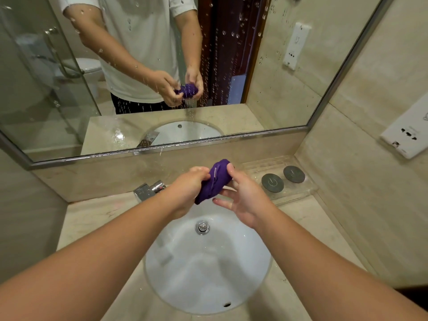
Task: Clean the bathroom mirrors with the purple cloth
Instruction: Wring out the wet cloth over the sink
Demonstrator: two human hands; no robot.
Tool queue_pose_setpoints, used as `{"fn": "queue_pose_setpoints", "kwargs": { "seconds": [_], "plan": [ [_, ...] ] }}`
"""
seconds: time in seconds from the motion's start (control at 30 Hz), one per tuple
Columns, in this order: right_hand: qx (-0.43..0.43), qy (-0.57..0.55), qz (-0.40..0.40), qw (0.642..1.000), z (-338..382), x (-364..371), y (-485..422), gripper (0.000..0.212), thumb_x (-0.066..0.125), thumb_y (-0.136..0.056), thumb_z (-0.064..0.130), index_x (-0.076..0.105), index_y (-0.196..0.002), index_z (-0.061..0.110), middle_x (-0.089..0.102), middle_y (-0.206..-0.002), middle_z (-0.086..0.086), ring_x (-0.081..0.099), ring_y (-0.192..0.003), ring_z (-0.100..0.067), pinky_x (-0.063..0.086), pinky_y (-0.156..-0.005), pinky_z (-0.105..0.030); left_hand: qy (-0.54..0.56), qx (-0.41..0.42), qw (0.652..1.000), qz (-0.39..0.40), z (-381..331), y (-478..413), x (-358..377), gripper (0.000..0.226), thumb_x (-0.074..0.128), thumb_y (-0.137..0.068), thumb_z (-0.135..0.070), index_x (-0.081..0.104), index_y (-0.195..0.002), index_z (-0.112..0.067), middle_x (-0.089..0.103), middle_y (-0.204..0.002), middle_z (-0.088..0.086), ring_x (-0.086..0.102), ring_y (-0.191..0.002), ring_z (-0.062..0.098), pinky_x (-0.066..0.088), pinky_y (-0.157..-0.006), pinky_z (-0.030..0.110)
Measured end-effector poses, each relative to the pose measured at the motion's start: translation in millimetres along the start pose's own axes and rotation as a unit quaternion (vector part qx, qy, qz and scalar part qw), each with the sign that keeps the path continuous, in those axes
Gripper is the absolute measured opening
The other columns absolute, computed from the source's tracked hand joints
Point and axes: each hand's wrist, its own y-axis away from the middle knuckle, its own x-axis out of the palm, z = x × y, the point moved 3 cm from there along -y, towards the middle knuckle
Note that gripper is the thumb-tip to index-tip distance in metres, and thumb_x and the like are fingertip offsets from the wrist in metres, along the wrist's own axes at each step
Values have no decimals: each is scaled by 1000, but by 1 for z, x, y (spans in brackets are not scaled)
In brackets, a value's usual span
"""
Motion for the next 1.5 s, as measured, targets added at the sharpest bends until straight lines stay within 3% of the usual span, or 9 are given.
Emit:
{"fn": "queue_pose_setpoints", "kwargs": {
  "seconds": [0.3,0.4,0.6,0.7,0.8,0.93,1.07,1.27,1.5],
  "plan": [
    [21,-128,37,991,14,0,15,49,47,-101,51,64,-123,10,73,-113,-13,73,-95,-31,58,-84,-51,63,40,997,-21,-26,21,-11,19,62,-97,-30,66,-104,-13,65,-84,0,65,-65,9,58,-61,25],
    [-16,-43,17,999,12,8,21,29,55,-102,27,58,-127,11,71,-109,-15,70,-91,-28,58,-71,-38,-82,-4,995,49,-28,30,0,44,65,-87,-58,69,-109,-20,75,-98,-1,71,-88,11,59,-72,29],
    [-87,84,-9,993,31,-5,28,16,56,-103,26,67,-114,25,74,-105,-2,69,-85,-15,58,-73,-41,-224,112,966,-68,-31,21,6,8,66,-91,-13,68,-98,-16,75,-89,9,66,-67,12,53,-60,25],
    [-121,205,-62,969,54,-31,30,18,53,-104,27,72,-101,26,74,-103,2,69,-81,-11,54,-61,-30,-208,113,964,-118,-37,12,10,13,52,-92,-13,63,-95,-15,66,-68,6,55,-44,13,39,-41,21],
    [-141,284,-74,945,70,-59,26,14,66,-95,39,68,-107,32,71,-108,6,67,-86,-12,49,-64,-28,-235,137,952,-144,-50,1,23,14,48,-91,-24,61,-90,-21,65,-73,1,58,-60,19,50,-56,33],
    [-130,305,81,940,67,-66,11,20,72,-92,27,69,-111,23,74,-104,-4,69,-89,-11,48,-70,-18,-436,207,866,-132,-68,-12,64,38,54,-82,-62,55,-72,-25,61,-67,-8,58,-64,14,40,-54,29],
    [-183,334,37,924,84,-97,-8,18,61,-99,14,75,-104,23,76,-90,9,69,-81,-5,49,-76,-20,-638,231,721,-141,-91,-32,97,54,39,-84,-79,51,-65,-29,53,-66,-10,47,-61,4,30,-50,27],
    [-298,586,-104,746,131,-149,-32,21,48,-98,40,64,-109,35,50,-101,8,55,-88,-16,47,-75,-37,-700,159,695,-46,-105,-62,142,36,54,-82,-71,52,-79,-36,57,-76,-14,52,-68,4,34,-53,27],
    [-250,301,-120,912,117,-171,-61,23,49,-100,48,61,-90,32,66,-72,6,60,-67,-10,48,-61,-30,-626,237,741,-54,-134,-89,181,43,40,-95,-65,62,-79,-32,54,-83,-9,53,-74,9,40,-60,31]
  ]
}}
